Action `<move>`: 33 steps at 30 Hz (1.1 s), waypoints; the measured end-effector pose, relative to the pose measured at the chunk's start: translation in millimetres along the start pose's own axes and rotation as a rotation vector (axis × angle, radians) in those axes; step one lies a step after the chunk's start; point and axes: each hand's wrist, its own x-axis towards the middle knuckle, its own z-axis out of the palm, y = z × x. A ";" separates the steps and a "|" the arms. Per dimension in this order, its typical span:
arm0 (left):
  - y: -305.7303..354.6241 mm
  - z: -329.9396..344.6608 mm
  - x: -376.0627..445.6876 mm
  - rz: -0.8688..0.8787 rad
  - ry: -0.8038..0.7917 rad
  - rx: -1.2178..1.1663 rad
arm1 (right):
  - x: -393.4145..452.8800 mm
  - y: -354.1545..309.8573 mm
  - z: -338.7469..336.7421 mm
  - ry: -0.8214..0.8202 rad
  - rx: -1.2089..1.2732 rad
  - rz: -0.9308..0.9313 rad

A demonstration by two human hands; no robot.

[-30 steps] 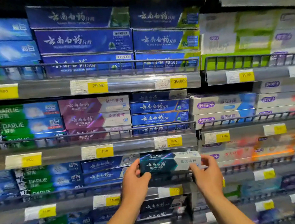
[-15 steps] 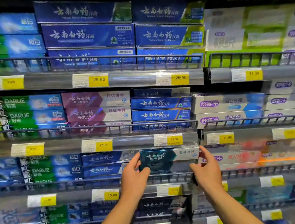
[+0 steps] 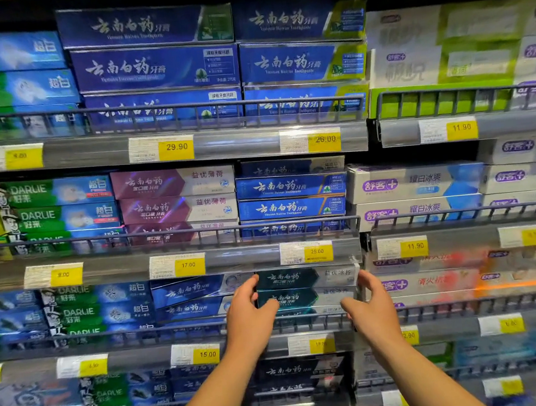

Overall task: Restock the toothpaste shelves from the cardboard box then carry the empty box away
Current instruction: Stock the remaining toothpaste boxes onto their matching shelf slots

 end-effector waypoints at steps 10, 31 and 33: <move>-0.6 -1.3 2.1 0.010 0.015 0.014 | 0.3 -0.2 3.1 0.047 -0.020 0.003; -16.8 -7.0 -3.4 0.045 -0.066 0.159 | -17.1 18.0 7.7 -0.081 -0.374 -0.204; -19.1 -6.0 -3.4 0.059 -0.061 0.169 | -18.2 18.1 9.9 -0.115 -0.349 -0.206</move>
